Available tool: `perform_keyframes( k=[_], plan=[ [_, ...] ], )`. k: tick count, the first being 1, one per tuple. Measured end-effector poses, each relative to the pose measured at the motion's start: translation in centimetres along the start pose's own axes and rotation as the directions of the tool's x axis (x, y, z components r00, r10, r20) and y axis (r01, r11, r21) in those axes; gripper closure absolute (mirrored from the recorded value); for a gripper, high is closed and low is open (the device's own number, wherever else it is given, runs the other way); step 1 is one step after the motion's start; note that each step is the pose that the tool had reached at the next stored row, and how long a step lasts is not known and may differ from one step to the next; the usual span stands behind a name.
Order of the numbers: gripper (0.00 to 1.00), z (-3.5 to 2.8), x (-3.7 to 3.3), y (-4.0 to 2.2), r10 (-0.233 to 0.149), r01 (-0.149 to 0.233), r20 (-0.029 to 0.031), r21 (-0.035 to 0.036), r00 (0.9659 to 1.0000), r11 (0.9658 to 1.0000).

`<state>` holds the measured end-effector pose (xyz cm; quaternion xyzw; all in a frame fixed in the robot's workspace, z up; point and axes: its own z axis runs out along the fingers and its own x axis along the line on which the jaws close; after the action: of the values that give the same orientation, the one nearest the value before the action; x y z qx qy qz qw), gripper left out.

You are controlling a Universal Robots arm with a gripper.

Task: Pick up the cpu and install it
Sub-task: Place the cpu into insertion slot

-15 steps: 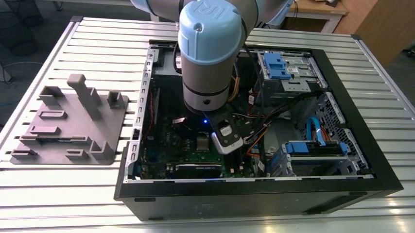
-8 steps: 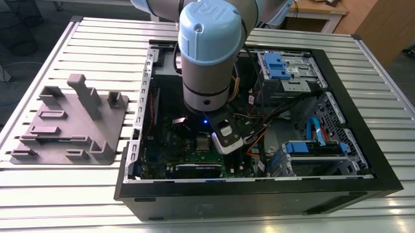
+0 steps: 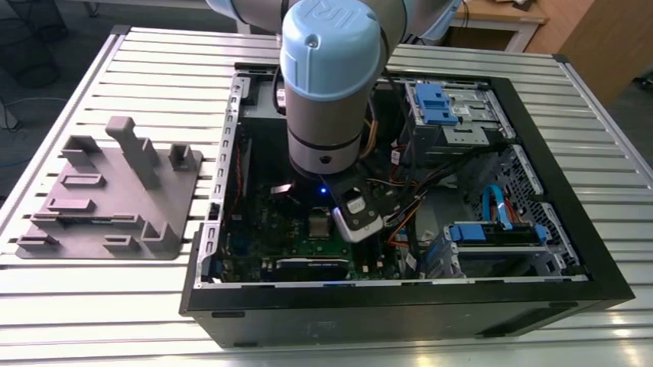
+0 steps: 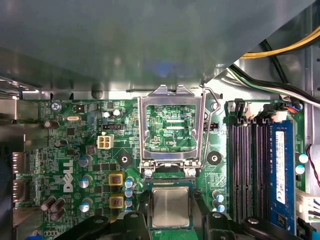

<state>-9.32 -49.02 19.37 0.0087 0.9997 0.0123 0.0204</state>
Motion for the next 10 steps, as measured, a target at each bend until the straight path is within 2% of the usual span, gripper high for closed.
perform_keyframes(
  k=[6,10],
  plan=[
    [0.54,-0.64,-0.03,0.01,0.0,0.0,0.0,0.0,1.0,1.0],
    [0.54,-0.66,-0.03,0.02,0.0,0.0,0.0001,-0.0002,1.0,1.0]
  ],
)
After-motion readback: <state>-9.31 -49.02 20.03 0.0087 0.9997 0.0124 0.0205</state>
